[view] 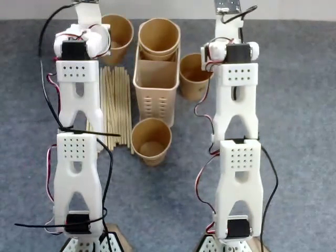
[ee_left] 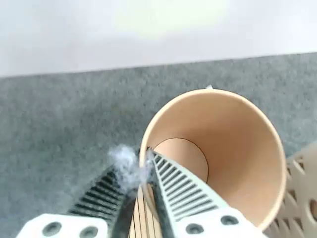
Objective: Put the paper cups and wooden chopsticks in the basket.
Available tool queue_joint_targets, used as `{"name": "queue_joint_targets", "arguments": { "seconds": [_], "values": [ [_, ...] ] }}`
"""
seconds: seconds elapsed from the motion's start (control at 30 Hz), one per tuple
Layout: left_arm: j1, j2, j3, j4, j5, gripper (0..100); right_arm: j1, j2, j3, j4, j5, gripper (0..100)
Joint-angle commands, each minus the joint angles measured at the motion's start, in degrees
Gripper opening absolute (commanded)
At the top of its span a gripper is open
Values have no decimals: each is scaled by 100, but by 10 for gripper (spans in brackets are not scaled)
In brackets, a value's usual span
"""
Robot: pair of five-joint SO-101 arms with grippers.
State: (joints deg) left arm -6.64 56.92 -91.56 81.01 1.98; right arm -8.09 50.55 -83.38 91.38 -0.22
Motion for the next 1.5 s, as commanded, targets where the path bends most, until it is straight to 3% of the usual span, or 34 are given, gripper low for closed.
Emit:
{"name": "queue_joint_targets", "arguments": {
  "seconds": [0.0,0.2,0.4,0.73,0.8,0.9,0.93,1.17,1.47],
  "values": [
    [-207,-796,-365,229,-35,4,154,-189,-347,101,-703,238],
    [-365,-1393,-347,422,-26,4,-48,84,-804,136,-1327,238],
    [-593,-1604,-374,484,-26,4,-207,637,-831,136,-774,238],
    [-655,-1666,-374,484,-26,4,-31,1437,-866,13,-738,233],
    [-646,-1666,-374,484,-26,4,92,1473,-857,13,-730,178],
    [-549,-1710,-382,492,-26,5,330,1516,-857,13,-730,0],
    [-523,-1789,-382,492,-26,5,418,1516,-857,22,-730,4],
    [286,-2536,-338,835,-26,5,822,831,-1156,374,-580,5],
    [1569,-2721,-321,1459,-26,5,505,-1648,-901,954,-123,5]
  ]
}}
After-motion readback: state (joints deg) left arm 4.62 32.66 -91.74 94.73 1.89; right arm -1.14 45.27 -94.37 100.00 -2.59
